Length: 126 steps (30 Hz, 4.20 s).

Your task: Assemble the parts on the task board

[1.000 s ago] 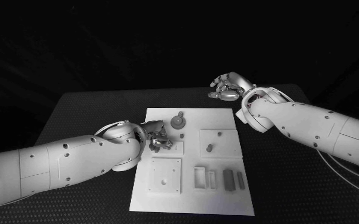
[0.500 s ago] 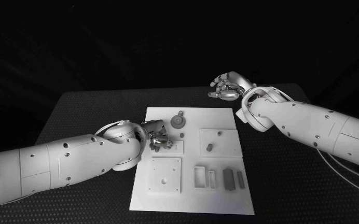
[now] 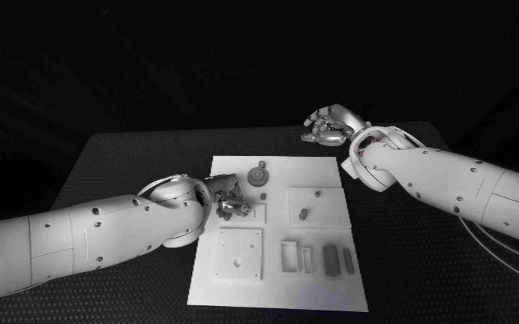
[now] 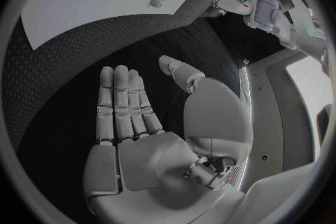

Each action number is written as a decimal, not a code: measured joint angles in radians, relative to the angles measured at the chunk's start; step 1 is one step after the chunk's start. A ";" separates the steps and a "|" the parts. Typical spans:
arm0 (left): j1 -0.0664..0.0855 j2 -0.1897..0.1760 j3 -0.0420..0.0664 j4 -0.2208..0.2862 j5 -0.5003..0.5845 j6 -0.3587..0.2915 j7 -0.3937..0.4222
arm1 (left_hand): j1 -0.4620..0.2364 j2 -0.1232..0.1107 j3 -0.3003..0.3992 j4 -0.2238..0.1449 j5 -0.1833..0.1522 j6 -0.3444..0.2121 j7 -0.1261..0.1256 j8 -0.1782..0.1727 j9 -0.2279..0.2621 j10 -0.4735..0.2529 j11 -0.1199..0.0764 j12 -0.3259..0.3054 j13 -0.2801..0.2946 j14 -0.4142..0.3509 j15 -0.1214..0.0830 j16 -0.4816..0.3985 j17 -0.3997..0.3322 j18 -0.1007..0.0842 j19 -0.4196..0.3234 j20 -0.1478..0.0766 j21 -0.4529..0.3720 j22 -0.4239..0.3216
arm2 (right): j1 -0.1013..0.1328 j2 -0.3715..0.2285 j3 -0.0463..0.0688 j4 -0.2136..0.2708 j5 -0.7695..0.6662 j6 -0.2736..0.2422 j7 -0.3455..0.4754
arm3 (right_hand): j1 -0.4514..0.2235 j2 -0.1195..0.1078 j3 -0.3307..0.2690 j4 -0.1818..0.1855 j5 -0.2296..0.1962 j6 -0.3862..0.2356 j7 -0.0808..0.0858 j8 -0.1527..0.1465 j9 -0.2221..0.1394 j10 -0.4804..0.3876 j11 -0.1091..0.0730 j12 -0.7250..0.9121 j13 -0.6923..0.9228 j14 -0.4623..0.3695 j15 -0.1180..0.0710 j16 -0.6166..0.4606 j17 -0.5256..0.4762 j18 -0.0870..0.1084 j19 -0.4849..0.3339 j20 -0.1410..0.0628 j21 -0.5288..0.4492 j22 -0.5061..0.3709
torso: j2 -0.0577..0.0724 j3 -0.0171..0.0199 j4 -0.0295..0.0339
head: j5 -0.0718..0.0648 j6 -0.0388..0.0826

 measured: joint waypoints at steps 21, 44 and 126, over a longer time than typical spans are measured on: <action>-0.003 0.000 0.002 0.003 -0.024 0.002 -0.009 | -0.015 0.017 0.007 -0.007 -0.005 0.003 0.003 -0.003 0.006 0.000 0.000 0.014 0.003 0.000 0.000 0.016 -0.002 0.000 0.004 -0.003 -0.003 0.000 | 0.000 -0.001 0.000 0.001 0.000 0.001 0.000 | 0.000 0.000 0.000 0.000 0.004 -0.002 0.002 0.000 -0.001 -0.004 -0.004 0.004 -0.004 0.000 0.000 0.000 -0.001 0.000 0.000 0.000 -0.004 0.002 | 0.000 0.0003 0.0000 | 0.000 -0.003; -0.003 -0.001 0.003 0.003 -0.024 0.009 -0.010 | -0.060 0.024 0.103 0.010 -0.087 0.006 0.006 0.006 0.021 0.004 -0.004 0.058 0.016 0.006 -0.002 0.054 -0.010 0.000 0.019 -0.005 0.004 0.000 | 0.000 -0.001 0.000 0.001 0.000 0.003 0.000 | 0.000 0.000 0.000 0.000 0.008 -0.004 0.000 0.000 -0.001 -0.007 0.000 0.008 -0.009 0.000 0.000 0.000 -0.003 0.000 0.000 0.000 -0.008 0.005 | 0.000 0.0001 0.0000 | -0.001 -0.005; -0.002 0.019 0.005 -0.017 -0.041 0.040 -0.023 | -0.009 -0.057 0.139 0.043 -0.189 0.013 0.000 0.080 0.037 0.011 -0.011 0.170 0.024 0.010 -0.018 0.147 -0.038 0.000 0.034 -0.012 0.054 0.000 | 0.000 -0.004 0.000 0.002 0.001 0.007 -0.001 | -0.004 0.004 -0.006 0.000 0.054 -0.002 -0.002 0.003 -0.005 -0.011 0.004 0.027 -0.035 -0.003 0.003 0.004 -0.011 -0.001 0.000 0.007 -0.023 0.021 | 0.000 0.0009 -0.0006 | 0.004 -0.007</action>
